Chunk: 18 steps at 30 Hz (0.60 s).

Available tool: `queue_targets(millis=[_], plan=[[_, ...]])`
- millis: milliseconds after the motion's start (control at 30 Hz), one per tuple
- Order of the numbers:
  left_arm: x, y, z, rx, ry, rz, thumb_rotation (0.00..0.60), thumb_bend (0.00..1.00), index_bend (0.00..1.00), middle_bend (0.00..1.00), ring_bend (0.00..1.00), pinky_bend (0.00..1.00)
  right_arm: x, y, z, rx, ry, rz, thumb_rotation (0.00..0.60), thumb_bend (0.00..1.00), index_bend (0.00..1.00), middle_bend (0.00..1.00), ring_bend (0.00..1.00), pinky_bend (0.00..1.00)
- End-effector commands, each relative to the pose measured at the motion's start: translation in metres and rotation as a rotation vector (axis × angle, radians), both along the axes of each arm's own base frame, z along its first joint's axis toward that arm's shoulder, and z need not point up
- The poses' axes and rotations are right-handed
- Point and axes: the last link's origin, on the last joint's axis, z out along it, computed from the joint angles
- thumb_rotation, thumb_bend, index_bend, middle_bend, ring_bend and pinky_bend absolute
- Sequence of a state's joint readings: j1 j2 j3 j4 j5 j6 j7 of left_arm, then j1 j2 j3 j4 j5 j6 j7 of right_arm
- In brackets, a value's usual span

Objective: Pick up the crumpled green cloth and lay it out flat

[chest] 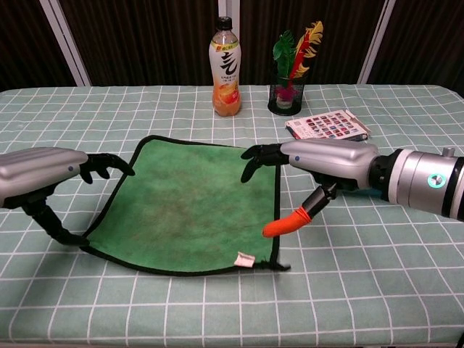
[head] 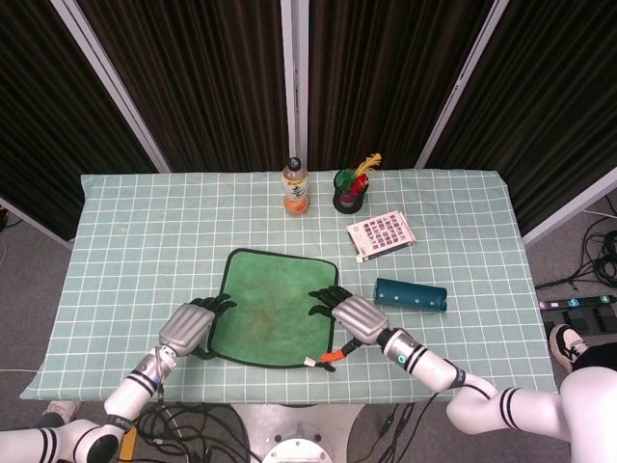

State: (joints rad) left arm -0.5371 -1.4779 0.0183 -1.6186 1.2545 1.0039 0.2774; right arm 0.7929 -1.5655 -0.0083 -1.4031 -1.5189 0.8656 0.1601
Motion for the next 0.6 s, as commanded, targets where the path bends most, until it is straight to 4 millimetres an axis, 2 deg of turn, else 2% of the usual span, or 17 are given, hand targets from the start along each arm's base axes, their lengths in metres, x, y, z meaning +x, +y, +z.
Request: queue_targets(millis=[33,100,133,233,267,433,600], plan=[[0.001,0.004,0.01,0.035,-0.042,0.023,0.587,0.0,0.19,0.19,0.21,0.27,0.001,-0.005,0.017,-0.056,-0.021,0.005,0.293,0.0,0.2,0.02,0.0,0.0],[-0.001,0.01,0.021,0.061,-0.071,0.054,0.598,0.0,0.19,0.19,0.21,0.27,-0.003,-0.01,0.031,-0.109,-0.026,0.001,0.333,0.0,0.2,0.02,0.0,0.0],[-0.003,0.013,0.026,0.082,-0.073,0.064,0.6,0.0,0.19,0.19,0.21,0.26,-0.005,-0.013,0.038,-0.138,-0.024,-0.003,0.375,0.0,0.2,0.02,0.0,0.0],[-0.013,0.027,0.044,0.17,-0.076,0.11,0.6,0.0,0.19,0.19,0.21,0.26,-0.015,-0.021,0.062,-0.241,-0.012,-0.033,0.561,0.01,0.21,0.03,0.0,0.0],[-0.018,0.031,0.049,0.197,-0.074,0.128,0.6,0.0,0.19,0.19,0.21,0.26,-0.019,-0.023,0.069,-0.273,-0.007,-0.046,0.585,0.02,0.21,0.03,0.0,0.0],[-0.05,0.048,0.08,0.37,-0.041,0.227,0.6,0.0,0.2,0.19,0.21,0.26,-0.049,-0.026,0.108,-0.453,0.049,-0.103,0.6,0.13,0.26,0.06,0.0,0.0],[-0.083,0.047,0.106,0.495,0.018,0.278,0.6,0.0,0.21,0.19,0.21,0.25,-0.081,-0.014,0.141,-0.559,0.093,-0.168,0.6,0.15,0.26,0.06,0.0,0.0]])
